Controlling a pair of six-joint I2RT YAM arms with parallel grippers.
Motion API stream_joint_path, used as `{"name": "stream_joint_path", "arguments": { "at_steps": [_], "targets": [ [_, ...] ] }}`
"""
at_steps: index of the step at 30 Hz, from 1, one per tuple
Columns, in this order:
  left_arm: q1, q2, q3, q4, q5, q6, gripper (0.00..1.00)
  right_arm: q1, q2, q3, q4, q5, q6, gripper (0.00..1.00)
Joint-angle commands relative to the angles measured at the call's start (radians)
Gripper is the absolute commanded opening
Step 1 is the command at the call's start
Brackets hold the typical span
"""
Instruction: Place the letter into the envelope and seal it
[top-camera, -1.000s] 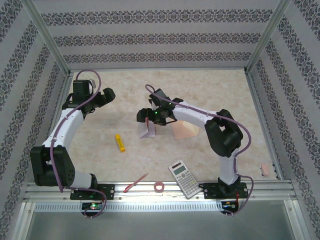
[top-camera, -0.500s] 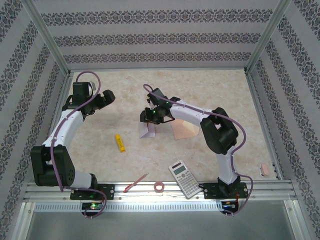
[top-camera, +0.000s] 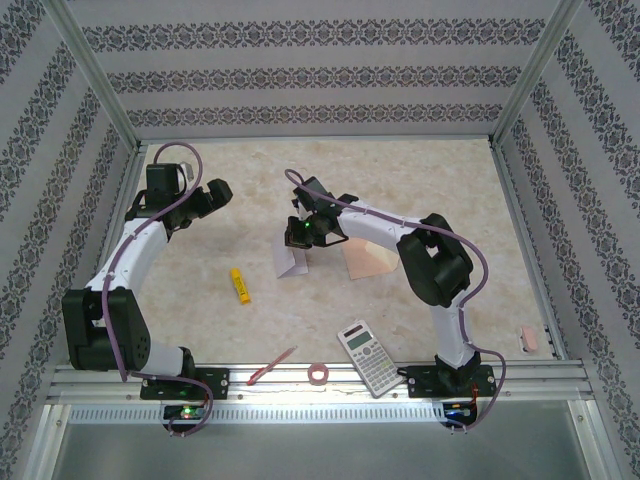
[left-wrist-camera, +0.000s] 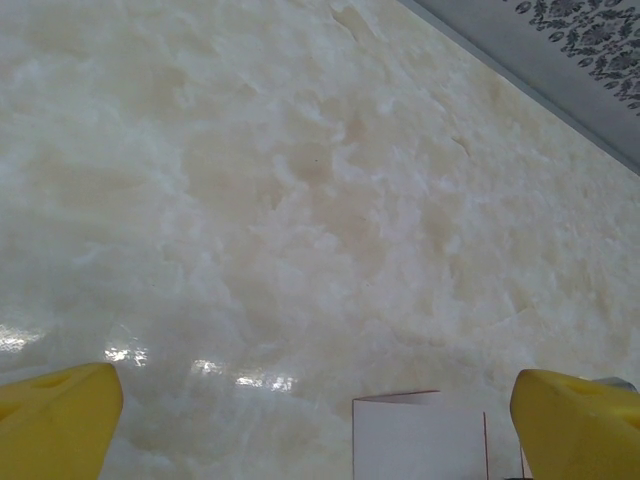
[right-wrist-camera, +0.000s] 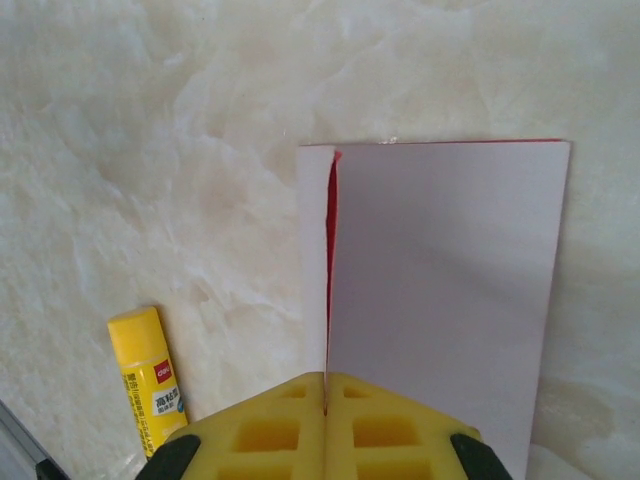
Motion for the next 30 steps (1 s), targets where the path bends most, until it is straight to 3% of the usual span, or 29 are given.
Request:
{"name": "stream_joint_path", "arguments": {
  "at_steps": [1, 18, 24, 30],
  "targets": [
    [0.016, 0.010, -0.007, 0.043, 0.061, 0.022, 1.00, -0.009, -0.011, 0.009, 0.029, -0.027, -0.015, 0.00],
    [0.014, -0.075, -0.089, 0.224, 0.535, 0.112, 1.00, -0.150, -0.212, -0.096, 0.189, -0.248, 0.039, 0.00],
    [-0.037, -0.051, -0.096, 0.245, 0.532, 0.111, 0.99, -0.158, -0.248, -0.100, 0.242, -0.272, 0.077, 0.00],
    [-0.100, 0.002, -0.136, 0.411, 0.523, 0.000, 0.98, -0.152, -0.258, -0.115, 0.321, -0.291, 0.128, 0.00]
  ]
}}
